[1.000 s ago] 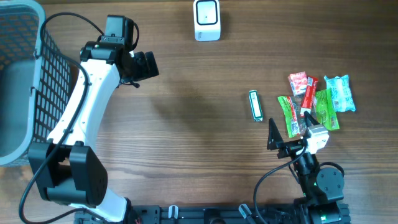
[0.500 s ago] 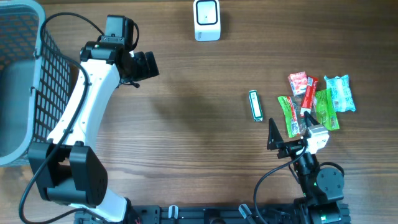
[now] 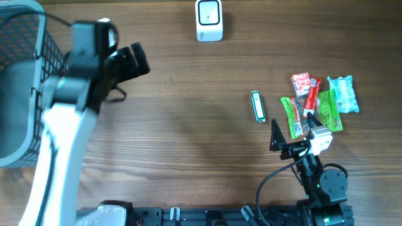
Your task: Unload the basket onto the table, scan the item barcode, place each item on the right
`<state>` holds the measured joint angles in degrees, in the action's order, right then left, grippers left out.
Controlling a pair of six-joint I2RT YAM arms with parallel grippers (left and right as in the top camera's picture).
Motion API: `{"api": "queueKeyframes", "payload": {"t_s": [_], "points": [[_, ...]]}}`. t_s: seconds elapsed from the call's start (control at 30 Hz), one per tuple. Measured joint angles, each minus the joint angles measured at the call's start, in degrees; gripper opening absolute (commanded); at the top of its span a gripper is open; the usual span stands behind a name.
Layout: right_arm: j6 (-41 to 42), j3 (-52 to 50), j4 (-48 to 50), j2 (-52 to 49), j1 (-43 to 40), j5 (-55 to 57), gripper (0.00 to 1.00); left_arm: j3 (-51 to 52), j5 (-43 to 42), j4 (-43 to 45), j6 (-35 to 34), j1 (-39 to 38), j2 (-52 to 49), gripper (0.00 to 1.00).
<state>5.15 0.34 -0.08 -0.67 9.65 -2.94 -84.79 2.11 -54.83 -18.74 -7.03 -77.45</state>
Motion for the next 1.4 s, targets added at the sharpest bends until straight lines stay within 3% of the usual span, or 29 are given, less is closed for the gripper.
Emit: {"api": "queueKeyframes", "payload": {"t_s": [0.23, 0.4, 0.53, 0.77, 0.97, 1.07, 1.4], "points": [[0.0, 0.0, 0.02, 0.0, 0.0, -0.02, 1.0, -0.13, 0.02, -0.02, 0.0, 0.0, 24.44, 1.0], [0.0, 0.0, 0.0, 0.0, 0.0, -0.02, 1.0, -0.22, 0.04, -0.26, 0.0, 0.0, 35.82, 1.0], [0.0, 0.0, 0.02, 0.0, 0.0, -0.02, 1.0, -0.33, 0.83, -3.67, -0.04, 0.09, 40.59, 1.0], [0.0, 0.0, 0.02, -0.02, 0.0, -0.02, 1.0, 0.39, 1.33, -20.37, -0.02, 5.53, 48.54, 1.0], [0.0, 0.0, 0.04, 0.0, 0.0, -0.02, 1.0, 10.4, 1.49, -19.04, -0.02, 7.76, 58.71, 1.0], [0.0, 0.0, 0.02, 0.0, 0.0, -0.02, 1.0, 18.64, 1.2, -10.71, 0.02, 7.8, 62.51, 1.0], [0.02, 0.0, 0.02, 0.0, 0.0, -0.02, 1.0, 51.58, -9.88, 49.53, -0.02, 7.8, 73.09, 1.0]]}}
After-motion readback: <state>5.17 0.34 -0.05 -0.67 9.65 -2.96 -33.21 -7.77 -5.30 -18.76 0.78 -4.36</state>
